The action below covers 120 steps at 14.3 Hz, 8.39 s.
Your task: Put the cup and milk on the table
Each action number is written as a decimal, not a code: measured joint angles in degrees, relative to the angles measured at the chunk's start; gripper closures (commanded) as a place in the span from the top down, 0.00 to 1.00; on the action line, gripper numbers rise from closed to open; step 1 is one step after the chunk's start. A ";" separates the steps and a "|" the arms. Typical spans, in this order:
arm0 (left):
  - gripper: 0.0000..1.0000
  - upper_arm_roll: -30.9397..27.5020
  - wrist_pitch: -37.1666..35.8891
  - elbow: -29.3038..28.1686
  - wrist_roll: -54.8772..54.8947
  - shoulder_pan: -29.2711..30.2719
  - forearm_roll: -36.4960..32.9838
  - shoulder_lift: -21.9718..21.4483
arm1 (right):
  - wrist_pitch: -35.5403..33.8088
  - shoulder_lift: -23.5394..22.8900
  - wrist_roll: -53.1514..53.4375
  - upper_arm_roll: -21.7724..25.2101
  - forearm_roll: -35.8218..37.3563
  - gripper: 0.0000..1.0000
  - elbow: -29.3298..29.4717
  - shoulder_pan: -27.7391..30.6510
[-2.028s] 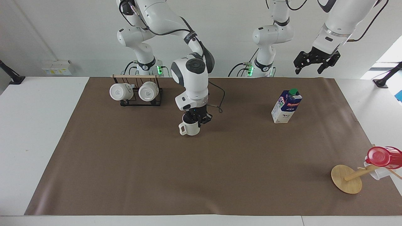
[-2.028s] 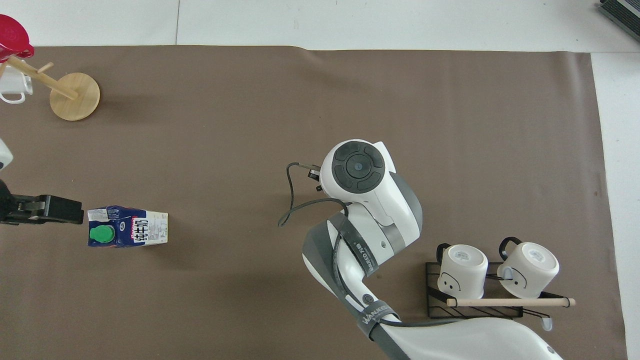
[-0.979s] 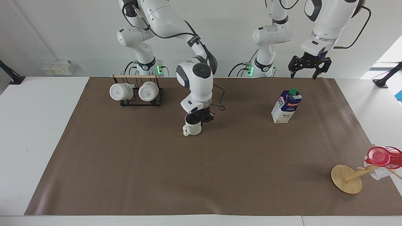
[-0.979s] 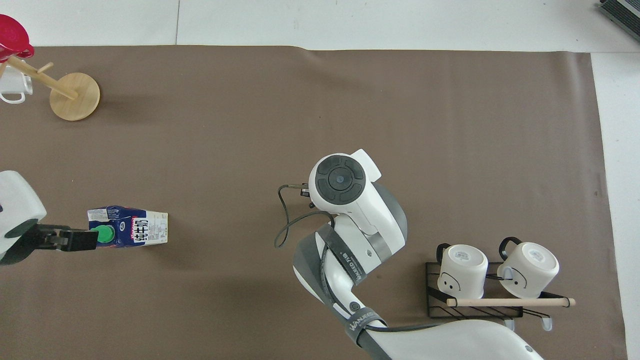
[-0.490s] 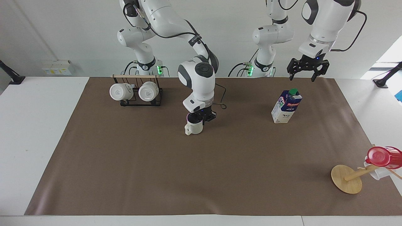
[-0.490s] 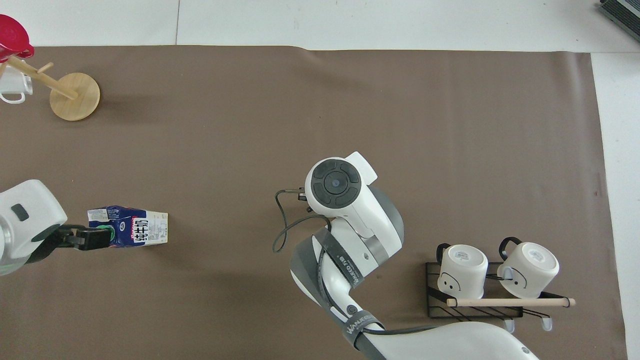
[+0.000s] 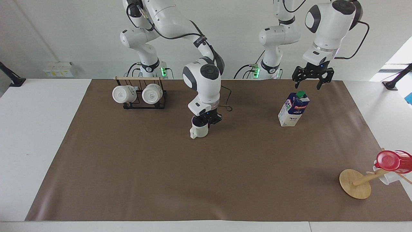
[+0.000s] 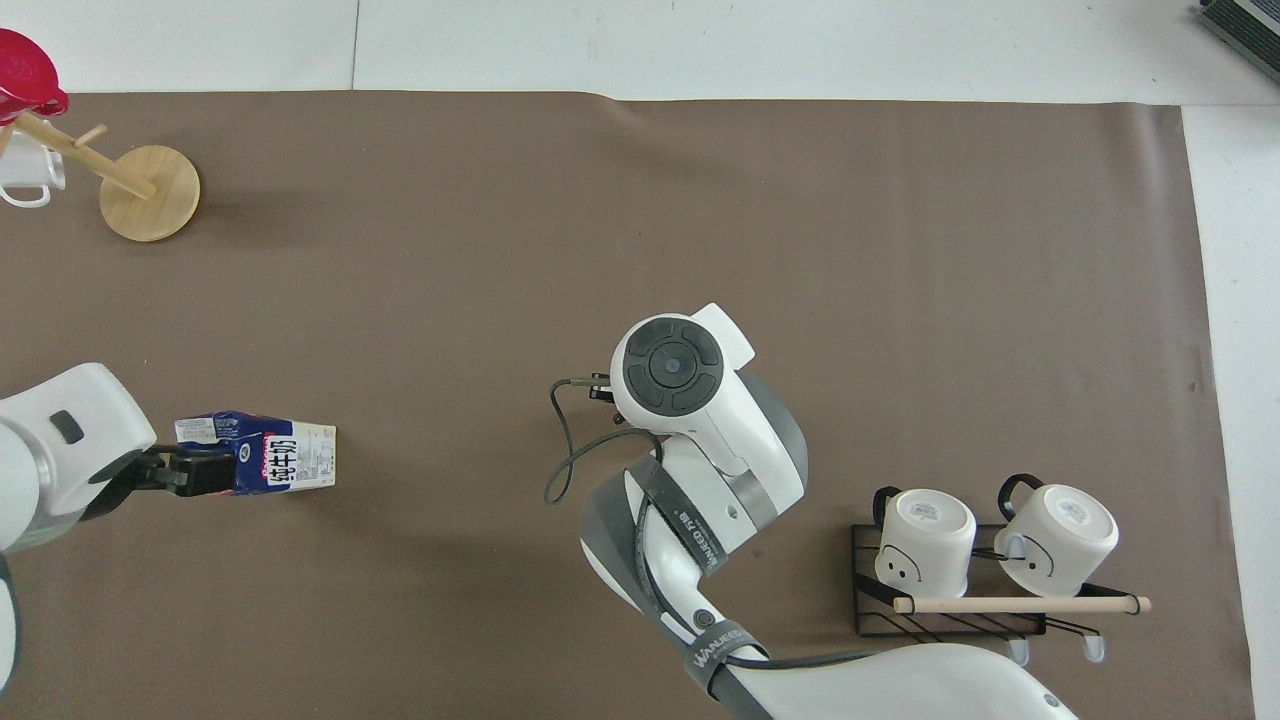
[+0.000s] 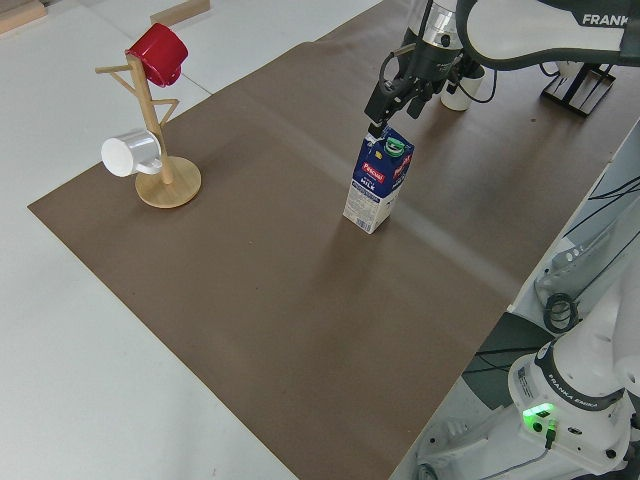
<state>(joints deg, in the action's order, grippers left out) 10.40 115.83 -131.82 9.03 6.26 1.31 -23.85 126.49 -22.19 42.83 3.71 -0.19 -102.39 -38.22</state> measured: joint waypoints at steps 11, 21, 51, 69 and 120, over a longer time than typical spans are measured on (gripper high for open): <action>1.00 0.17 5.19 -2.35 -0.20 -0.31 0.09 1.96 | -5.93 11.65 -7.36 1.19 0.00 1.00 1.35 7.46; 0.97 0.11 9.86 -5.46 -1.30 -1.34 0.11 3.76 | -16.46 20.51 -23.75 1.55 0.53 1.00 1.43 23.70; 0.46 0.95 3.23 9.13 -29.89 -13.74 0.22 10.04 | -40.67 27.29 -38.02 6.11 2.46 1.00 12.08 29.53; 0.45 1.38 1.68 25.87 -56.18 -32.46 -7.42 28.88 | -43.35 27.29 -38.10 6.22 2.54 1.00 11.72 29.61; 1.00 -1.01 -25.24 41.30 -21.56 -11.39 -3.07 23.26 | -43.34 29.10 -38.10 6.20 2.54 1.00 12.08 29.61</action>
<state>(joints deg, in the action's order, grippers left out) 9.39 90.59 -90.52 -12.53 -5.13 -1.76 -0.58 83.15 6.91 4.73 9.91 2.34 -90.31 -8.61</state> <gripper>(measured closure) 0.000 0.000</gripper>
